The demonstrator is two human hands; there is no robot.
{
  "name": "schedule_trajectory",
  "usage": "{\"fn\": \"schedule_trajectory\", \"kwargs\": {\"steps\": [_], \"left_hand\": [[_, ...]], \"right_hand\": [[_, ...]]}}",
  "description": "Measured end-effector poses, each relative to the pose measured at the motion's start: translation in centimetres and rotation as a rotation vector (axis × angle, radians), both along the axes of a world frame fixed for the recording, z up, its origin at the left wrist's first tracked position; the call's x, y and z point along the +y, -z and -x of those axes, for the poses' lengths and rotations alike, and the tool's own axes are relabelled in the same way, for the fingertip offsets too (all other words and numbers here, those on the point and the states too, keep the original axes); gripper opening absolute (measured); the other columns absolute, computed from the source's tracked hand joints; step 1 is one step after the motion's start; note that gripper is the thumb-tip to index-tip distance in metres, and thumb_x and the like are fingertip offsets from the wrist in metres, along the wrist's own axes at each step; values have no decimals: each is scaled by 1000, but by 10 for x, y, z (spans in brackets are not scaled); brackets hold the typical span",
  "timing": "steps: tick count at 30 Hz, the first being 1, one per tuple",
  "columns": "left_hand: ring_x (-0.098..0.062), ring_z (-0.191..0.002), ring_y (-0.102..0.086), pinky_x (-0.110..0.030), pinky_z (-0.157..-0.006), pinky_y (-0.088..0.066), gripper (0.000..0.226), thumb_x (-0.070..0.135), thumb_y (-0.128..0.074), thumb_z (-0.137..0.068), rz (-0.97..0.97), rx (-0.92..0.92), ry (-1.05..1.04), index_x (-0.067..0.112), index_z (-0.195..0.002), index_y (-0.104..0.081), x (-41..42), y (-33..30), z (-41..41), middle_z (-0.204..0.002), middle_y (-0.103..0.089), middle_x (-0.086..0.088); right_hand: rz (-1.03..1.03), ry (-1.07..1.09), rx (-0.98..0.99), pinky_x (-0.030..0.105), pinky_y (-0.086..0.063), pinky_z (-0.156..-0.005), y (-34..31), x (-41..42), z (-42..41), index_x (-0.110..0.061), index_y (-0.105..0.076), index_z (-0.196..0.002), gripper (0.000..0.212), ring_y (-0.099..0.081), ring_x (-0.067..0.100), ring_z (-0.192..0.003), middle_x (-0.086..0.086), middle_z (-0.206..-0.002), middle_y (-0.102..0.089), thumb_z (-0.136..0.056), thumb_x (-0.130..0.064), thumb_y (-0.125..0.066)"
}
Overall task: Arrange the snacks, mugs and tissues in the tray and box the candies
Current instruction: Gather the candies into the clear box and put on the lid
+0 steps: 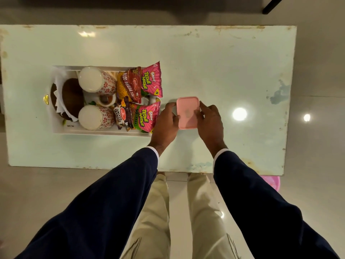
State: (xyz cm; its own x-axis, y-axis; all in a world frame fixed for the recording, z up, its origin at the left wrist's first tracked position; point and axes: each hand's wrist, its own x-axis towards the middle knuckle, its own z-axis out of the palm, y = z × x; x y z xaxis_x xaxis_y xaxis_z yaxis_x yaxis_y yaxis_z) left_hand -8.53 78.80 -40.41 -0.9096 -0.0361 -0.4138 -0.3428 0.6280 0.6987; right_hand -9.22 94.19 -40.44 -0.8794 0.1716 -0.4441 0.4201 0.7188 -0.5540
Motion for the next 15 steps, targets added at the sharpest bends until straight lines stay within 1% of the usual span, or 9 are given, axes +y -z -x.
{"fn": "schedule_trajectory", "kwargs": {"steps": [2,5,7,9,11,13,15], "left_hand": [[-18,-85,-61,-21,-68,-44,45,6,-61,-98,21,12,15,8,-141,-48,0,0,1,-96,-62,-3],[-25,-100,-64,-22,-75,-44,43,4,-63,-96,21,31,38,6,-137,-50,-1,-1,3,-112,-67,-12],[-26,-106,-63,-20,-79,-41,49,0,-63,-94,15,33,44,8,-140,-48,-3,-2,6,-117,-65,-12],[-23,-108,-61,-20,-82,-42,59,-2,-63,-94,12,21,61,12,-147,-43,-4,-3,8,-120,-63,-11],[-19,-114,-60,-20,-88,-45,66,-3,-61,-95,15,19,108,19,-153,-37,-5,-3,9,-130,-59,-10],[-16,-118,-58,-19,-92,-44,69,-3,-59,-96,16,29,151,23,-155,-35,-4,-2,7,-136,-56,-9],[-18,-118,-58,-23,-96,-47,70,-5,-56,-97,10,28,161,23,-157,-34,-3,-1,8,-134,-55,-10]], "right_hand": [[1,15,10,27,-44,-71,0,2,7,-23,-61,-132,34,-61,22,-89,-3,-99,-51,-101,-31,-48],[135,42,45,28,-50,-80,-1,4,21,-23,-62,-132,35,-60,16,-90,1,-105,-59,-97,-25,-58],[230,67,30,38,-56,-86,-1,5,31,-22,-67,-122,29,-64,20,-92,4,-107,-64,-94,-26,-61],[303,116,-31,45,-58,-84,0,6,42,-20,-70,-109,21,-67,26,-91,5,-101,-68,-92,-30,-65],[312,125,-96,47,-58,-82,3,8,53,-16,-69,-101,18,-68,30,-89,6,-95,-69,-90,-30,-67],[349,148,-161,43,-61,-75,5,12,59,-12,-66,-100,18,-68,34,-91,8,-94,-67,-89,-26,-68],[397,167,-176,36,-61,-63,4,14,60,-8,-64,-100,18,-69,35,-92,8,-93,-65,-90,-22,-69]]}}
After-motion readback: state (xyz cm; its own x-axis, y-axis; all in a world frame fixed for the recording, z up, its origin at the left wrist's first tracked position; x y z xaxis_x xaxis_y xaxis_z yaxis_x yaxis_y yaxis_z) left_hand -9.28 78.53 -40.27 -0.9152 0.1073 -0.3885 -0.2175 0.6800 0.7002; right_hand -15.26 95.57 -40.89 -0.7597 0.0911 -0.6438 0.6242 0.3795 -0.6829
